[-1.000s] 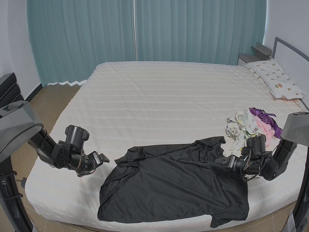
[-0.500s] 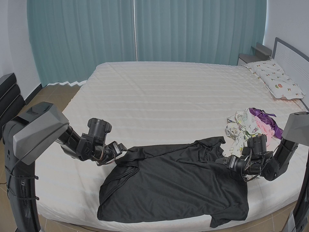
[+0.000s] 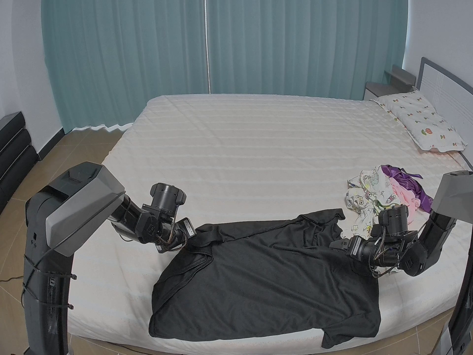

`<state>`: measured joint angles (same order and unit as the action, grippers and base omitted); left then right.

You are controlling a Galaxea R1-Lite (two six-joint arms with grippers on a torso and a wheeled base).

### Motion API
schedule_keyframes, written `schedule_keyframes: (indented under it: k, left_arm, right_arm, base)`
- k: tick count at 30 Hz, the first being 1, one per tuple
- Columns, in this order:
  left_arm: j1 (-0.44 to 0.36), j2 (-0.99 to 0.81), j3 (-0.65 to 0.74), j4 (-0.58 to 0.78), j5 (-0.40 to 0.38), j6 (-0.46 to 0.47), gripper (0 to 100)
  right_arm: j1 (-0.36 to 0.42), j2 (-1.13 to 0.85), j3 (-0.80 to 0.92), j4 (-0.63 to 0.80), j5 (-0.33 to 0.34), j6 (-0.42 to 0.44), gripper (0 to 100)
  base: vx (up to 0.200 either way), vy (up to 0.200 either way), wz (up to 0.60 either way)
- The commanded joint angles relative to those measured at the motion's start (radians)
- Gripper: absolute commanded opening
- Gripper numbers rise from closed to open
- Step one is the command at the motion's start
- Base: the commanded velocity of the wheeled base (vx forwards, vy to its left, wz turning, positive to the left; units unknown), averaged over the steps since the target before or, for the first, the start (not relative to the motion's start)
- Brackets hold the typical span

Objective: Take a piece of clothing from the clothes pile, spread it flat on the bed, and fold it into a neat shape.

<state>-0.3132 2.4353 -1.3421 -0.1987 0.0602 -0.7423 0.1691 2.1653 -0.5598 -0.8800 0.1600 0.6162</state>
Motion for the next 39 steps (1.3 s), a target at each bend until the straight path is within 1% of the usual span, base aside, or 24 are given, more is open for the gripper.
schedule_keyframes:
  k: [1,2,3,4,6,7,9,12,16,20,21,23,29,30,32,35,36,37,38,39]
  left_arm:
    - [0.045,0.027,-0.086,0.012,0.007,0.003,0]
    - [0.046,0.027,-0.089,0.012,0.007,0.003,0]
    - [0.068,0.034,-0.135,0.012,0.007,0.004,0]
    - [0.074,0.037,-0.152,0.012,0.007,0.004,0]
    - [0.074,0.037,-0.152,0.012,0.007,0.004,0]
    - [0.109,0.048,-0.242,0.03,0.009,0.008,0]
    - [0.131,0.056,-0.301,0.068,0.007,0.02,0]
    - [0.169,0.076,-0.379,0.139,0.01,0.063,0]
    - [0.207,0.125,-0.477,0.16,0.009,0.097,0]
    - [0.229,0.174,-0.549,0.165,0.01,0.193,0]
    - [0.229,0.174,-0.549,0.165,0.01,0.193,0]
    - [0.23,0.199,-0.574,0.183,0.01,0.232,0]
    - [0.224,0.24,-0.615,0.19,0.01,0.256,0]
    - [0.224,0.252,-0.629,0.191,0.012,0.259,100]
    - [0.224,0.264,-0.647,0.202,0.029,0.256,100]
    - [0.23,0.269,-0.657,0.234,0.076,0.242,100]
    - [0.232,0.266,-0.651,0.239,0.078,0.219,100]
    - [0.236,0.257,-0.644,0.249,0.073,0.17,100]
    - [0.238,0.255,-0.644,0.251,0.072,0.164,100]
    - [0.241,0.235,-0.64,0.268,0.064,0.115,100]
  right_arm:
    - [-0.005,0.005,-0.006,-0.001,0.001,0.0,100]
    - [-0.005,0.005,-0.006,-0.001,0.001,0.0,100]
    - [-0.005,0.005,-0.015,-0.001,0.001,0.0,100]
    - [-0.005,0.005,-0.019,-0.001,0.001,0.0,100]
    - [-0.005,0.005,-0.019,-0.001,0.001,0.0,100]
    - [-0.007,0.007,-0.043,-0.001,0.001,0.0,100]
    - [-0.008,0.016,-0.06,0.001,0.001,0.002,100]
    - [-0.008,0.03,-0.092,0.003,0.001,0.002,100]
    - [-0.005,0.06,-0.138,0.01,0.001,0.002,100]
    - [0.003,0.087,-0.178,0.013,0.0,0.004,100]
    - [0.003,0.087,-0.178,0.013,0.0,0.004,100]
    - [0.003,0.094,-0.207,0.013,0.0,0.004,100]
    - [0.004,0.131,-0.273,0.013,-0.014,0.008,100]
    - [0.007,0.148,-0.301,0.018,-0.025,0.01,100]
    - [0.013,0.168,-0.339,0.021,-0.04,0.013,100]
    - [0.026,0.203,-0.423,0.053,-0.06,0.017,100]
    - [0.035,0.214,-0.453,0.073,-0.068,0.027,100]
    - [0.047,0.225,-0.493,0.104,-0.076,0.063,100]
    - [0.049,0.226,-0.497,0.108,-0.077,0.07,100]
    - [0.058,0.238,-0.545,0.141,-0.08,0.116,100]
  base:
    - [0.0,0.0,0.0]
    - [0.0,0.0,0.0]
    - [0.0,0.0,0.0]
    - [0.0,0.0,0.0]
    - [0.0,0.0,0.0]
    - [0.0,0.0,0.0]
    - [0.0,0.0,0.0]
    - [0.0,0.0,0.0]
    - [0.0,0.0,0.0]
    - [0.0,0.0,0.0]
    - [0.0,0.0,0.0]
    - [0.0,0.0,0.0]
    - [0.0,0.0,0.0]
    - [0.0,0.0,0.0]
    - [0.0,0.0,0.0]
    - [0.0,0.0,0.0]
    - [0.0,0.0,0.0]
    - [0.0,0.0,0.0]
    - [0.0,0.0,0.0]
    - [0.0,0.0,0.0]
